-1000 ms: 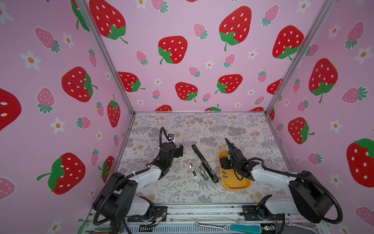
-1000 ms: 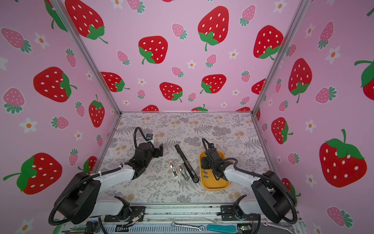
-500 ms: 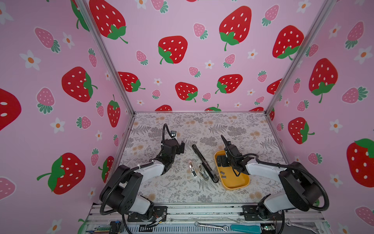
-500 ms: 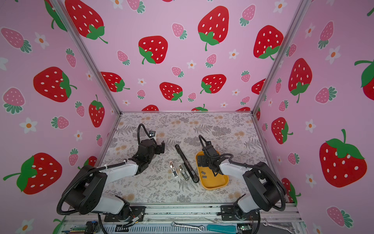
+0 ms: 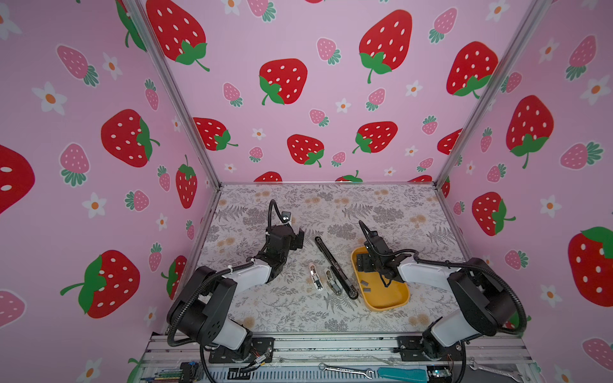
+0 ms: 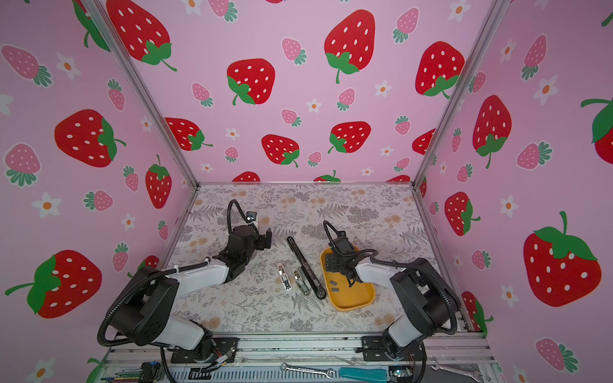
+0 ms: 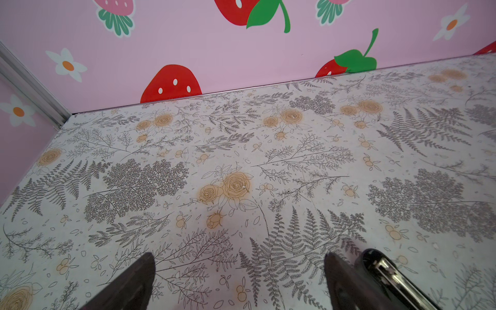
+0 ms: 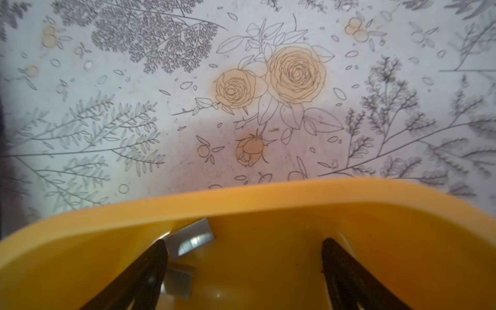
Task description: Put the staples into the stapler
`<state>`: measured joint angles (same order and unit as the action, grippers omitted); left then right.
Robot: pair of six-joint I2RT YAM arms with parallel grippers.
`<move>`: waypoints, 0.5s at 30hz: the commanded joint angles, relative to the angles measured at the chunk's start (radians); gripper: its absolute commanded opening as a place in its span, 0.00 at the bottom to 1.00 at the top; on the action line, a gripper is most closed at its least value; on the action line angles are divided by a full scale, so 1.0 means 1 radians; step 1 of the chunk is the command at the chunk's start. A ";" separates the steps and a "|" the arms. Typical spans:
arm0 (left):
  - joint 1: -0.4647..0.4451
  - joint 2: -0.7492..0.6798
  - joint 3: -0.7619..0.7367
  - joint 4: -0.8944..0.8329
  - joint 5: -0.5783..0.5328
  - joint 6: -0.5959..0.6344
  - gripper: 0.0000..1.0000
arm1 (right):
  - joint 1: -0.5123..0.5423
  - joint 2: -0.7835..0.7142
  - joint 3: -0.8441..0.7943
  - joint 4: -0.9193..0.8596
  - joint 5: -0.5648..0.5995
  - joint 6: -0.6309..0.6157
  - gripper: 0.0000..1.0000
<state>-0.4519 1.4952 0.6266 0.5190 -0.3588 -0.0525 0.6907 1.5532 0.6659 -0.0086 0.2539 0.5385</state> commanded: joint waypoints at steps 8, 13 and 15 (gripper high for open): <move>-0.001 0.014 0.037 0.030 -0.007 0.022 0.99 | -0.037 -0.085 -0.022 -0.149 0.052 0.064 0.60; -0.001 0.041 0.059 0.034 -0.005 0.029 0.99 | -0.033 -0.186 -0.033 -0.111 0.004 0.029 0.67; -0.001 0.047 0.060 0.040 -0.005 0.030 0.99 | -0.023 -0.205 -0.033 -0.085 -0.018 0.010 0.75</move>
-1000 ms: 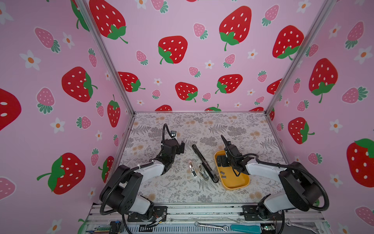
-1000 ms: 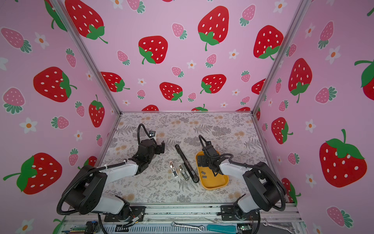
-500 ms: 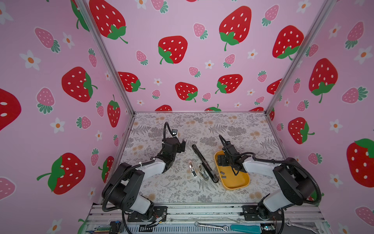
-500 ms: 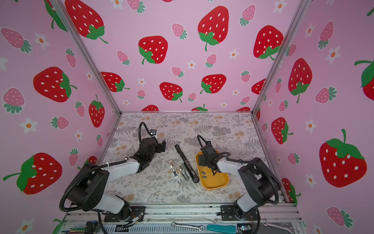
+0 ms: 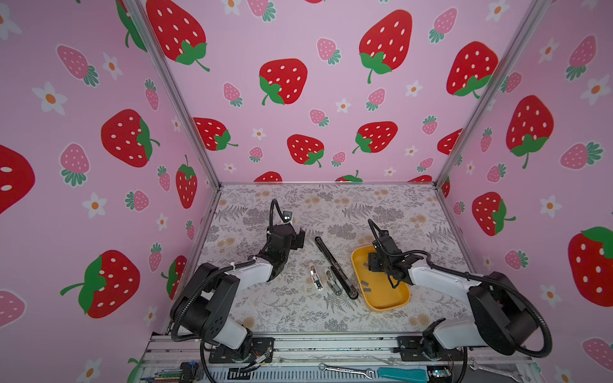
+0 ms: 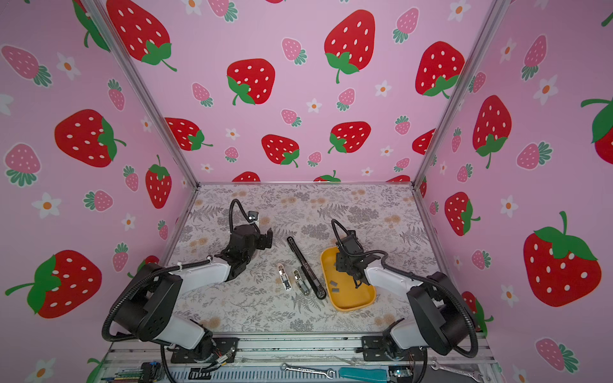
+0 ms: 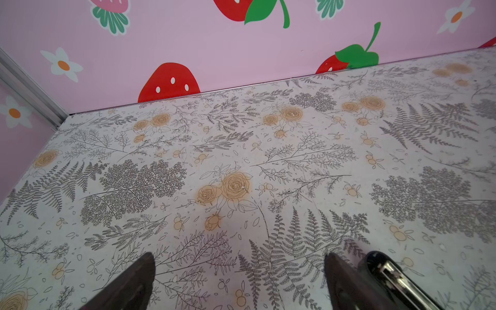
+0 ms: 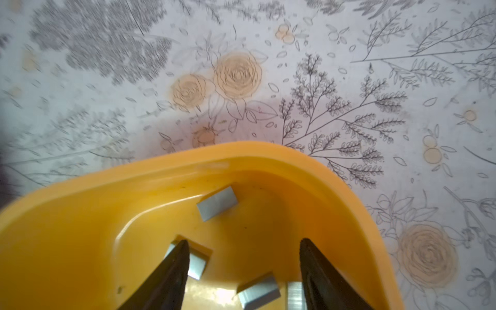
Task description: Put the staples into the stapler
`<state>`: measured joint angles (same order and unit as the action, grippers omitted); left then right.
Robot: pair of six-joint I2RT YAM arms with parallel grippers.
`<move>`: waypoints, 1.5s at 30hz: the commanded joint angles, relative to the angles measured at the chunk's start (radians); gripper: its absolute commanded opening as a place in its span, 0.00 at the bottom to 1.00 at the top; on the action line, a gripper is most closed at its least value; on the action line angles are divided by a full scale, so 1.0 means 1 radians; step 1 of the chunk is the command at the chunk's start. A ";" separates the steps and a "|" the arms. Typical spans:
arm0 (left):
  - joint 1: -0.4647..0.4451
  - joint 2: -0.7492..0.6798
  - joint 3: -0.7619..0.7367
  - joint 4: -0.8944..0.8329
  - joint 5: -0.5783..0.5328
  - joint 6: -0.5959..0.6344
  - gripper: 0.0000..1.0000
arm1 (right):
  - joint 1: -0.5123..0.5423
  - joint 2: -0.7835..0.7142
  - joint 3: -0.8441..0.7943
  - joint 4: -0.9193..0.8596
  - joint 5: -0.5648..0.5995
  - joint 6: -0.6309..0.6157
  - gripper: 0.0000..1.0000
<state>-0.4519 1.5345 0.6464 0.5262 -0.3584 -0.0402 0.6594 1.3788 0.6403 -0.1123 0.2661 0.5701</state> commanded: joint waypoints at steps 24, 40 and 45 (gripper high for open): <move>-0.001 -0.009 0.006 0.058 -0.024 0.028 0.99 | 0.067 0.158 0.039 0.032 -0.124 -0.115 0.35; -0.001 -0.031 -0.022 0.072 -0.028 0.021 0.99 | 0.114 0.118 0.056 -0.084 -0.055 -0.097 0.37; 0.000 -0.041 -0.030 0.073 -0.030 0.017 0.99 | 0.115 0.164 0.072 -0.079 -0.051 -0.107 0.37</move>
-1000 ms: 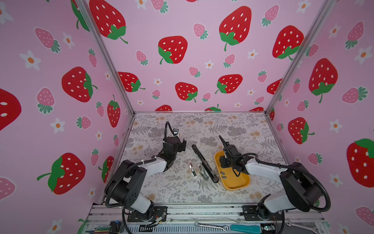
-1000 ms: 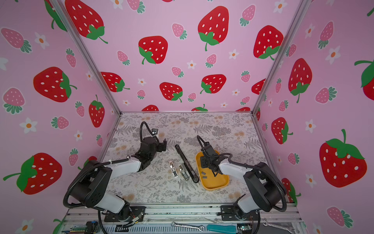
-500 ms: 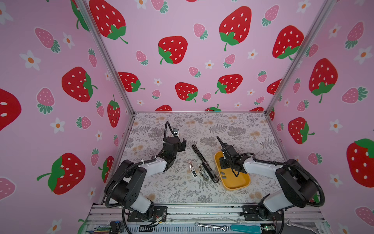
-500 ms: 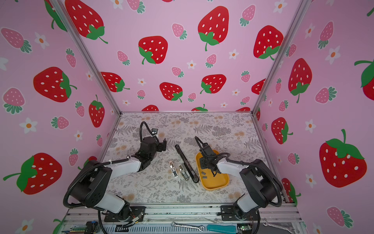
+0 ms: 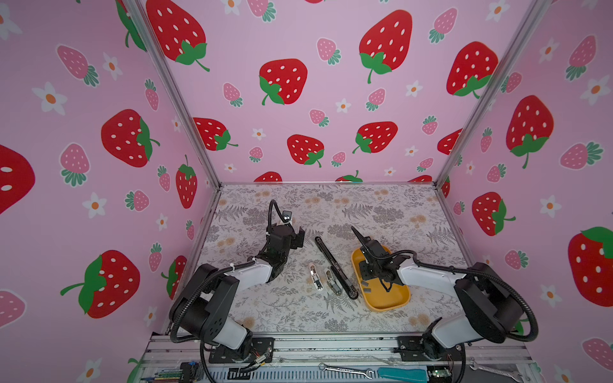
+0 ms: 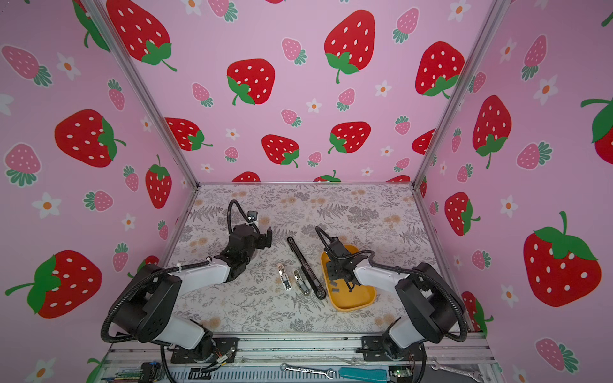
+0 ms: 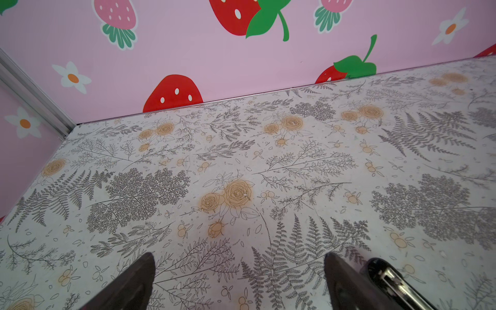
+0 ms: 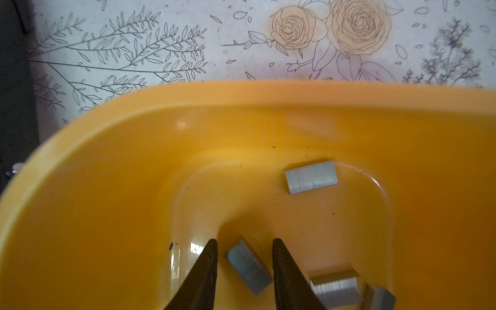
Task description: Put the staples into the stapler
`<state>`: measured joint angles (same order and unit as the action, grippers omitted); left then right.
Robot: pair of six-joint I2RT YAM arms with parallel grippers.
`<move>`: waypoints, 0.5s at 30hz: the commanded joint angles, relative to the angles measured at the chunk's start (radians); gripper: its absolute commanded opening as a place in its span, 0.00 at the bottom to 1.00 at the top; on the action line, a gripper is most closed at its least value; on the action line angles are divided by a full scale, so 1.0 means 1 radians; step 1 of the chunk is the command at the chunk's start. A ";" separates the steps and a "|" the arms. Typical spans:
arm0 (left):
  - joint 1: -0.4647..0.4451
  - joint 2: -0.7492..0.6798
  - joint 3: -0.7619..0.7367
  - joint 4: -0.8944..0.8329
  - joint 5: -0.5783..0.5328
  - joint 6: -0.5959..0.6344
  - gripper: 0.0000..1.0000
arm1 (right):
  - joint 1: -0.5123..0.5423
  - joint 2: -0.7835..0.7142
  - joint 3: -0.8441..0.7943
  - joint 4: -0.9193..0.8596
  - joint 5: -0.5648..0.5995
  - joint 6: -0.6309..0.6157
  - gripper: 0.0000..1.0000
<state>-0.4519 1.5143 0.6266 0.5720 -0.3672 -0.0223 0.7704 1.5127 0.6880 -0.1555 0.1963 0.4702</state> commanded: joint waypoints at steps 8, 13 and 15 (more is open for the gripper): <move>-0.001 -0.018 -0.011 0.030 -0.026 -0.002 0.99 | 0.003 0.049 0.022 -0.070 0.087 0.028 0.26; -0.001 -0.011 -0.007 0.032 -0.024 -0.001 0.99 | 0.000 0.049 0.030 -0.112 0.135 0.060 0.22; -0.001 -0.011 -0.007 0.032 -0.024 -0.001 0.99 | 0.000 0.039 0.030 -0.119 0.130 0.063 0.22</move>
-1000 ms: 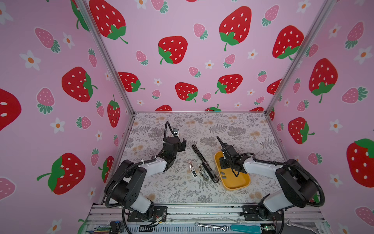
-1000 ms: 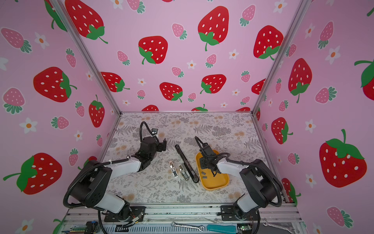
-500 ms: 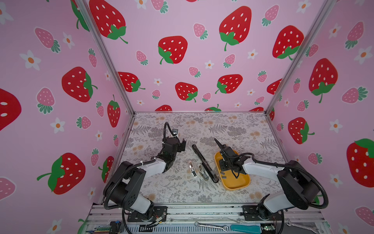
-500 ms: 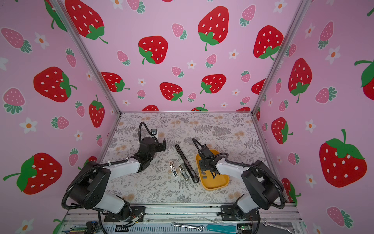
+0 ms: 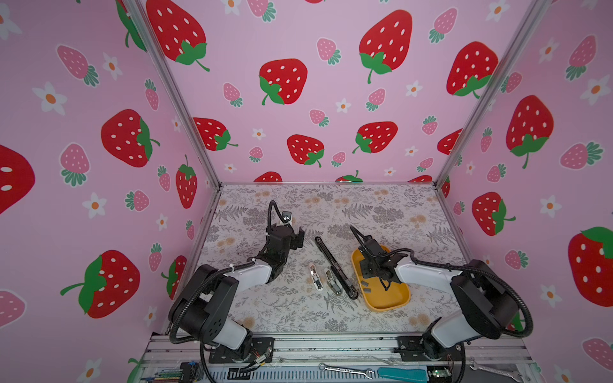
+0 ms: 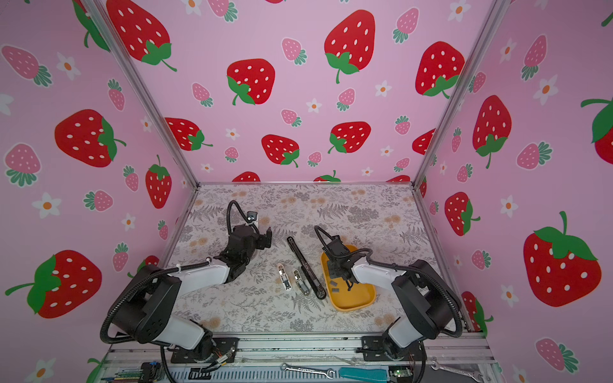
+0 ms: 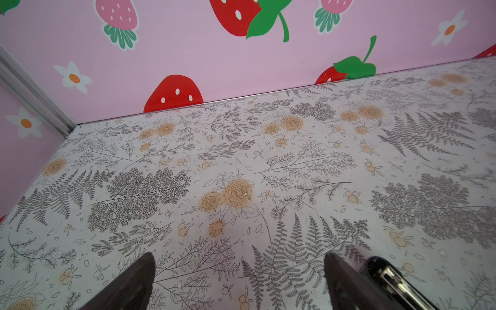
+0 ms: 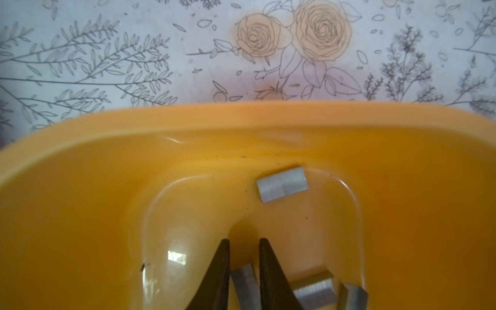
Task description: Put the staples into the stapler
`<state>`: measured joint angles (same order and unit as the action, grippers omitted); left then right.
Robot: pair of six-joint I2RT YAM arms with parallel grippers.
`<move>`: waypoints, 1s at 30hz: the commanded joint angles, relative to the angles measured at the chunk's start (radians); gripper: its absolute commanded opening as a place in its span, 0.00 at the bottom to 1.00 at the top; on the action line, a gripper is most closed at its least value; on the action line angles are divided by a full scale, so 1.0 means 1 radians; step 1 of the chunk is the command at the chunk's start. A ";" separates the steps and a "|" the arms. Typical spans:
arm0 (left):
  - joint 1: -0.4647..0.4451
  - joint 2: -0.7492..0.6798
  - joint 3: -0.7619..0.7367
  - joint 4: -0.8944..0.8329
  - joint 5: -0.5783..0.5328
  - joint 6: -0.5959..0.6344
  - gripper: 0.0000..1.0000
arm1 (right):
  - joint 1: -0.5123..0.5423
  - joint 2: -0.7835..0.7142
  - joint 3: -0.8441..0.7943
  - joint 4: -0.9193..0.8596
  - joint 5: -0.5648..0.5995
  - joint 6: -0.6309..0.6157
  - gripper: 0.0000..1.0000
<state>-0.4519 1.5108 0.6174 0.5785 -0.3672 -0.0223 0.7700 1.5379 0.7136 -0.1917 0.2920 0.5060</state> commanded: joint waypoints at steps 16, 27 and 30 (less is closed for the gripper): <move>-0.001 -0.014 -0.008 0.029 -0.023 -0.007 0.99 | 0.016 -0.026 -0.034 -0.079 -0.034 0.014 0.27; -0.001 -0.019 -0.012 0.029 -0.014 -0.018 0.99 | 0.017 -0.002 -0.038 -0.087 -0.023 0.028 0.15; -0.001 -0.022 -0.013 0.029 -0.005 -0.025 0.99 | 0.016 -0.013 -0.042 -0.086 -0.018 0.034 0.14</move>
<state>-0.4519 1.5108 0.6136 0.5789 -0.3660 -0.0319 0.7830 1.5131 0.7002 -0.2256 0.2638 0.5240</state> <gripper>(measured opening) 0.990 0.150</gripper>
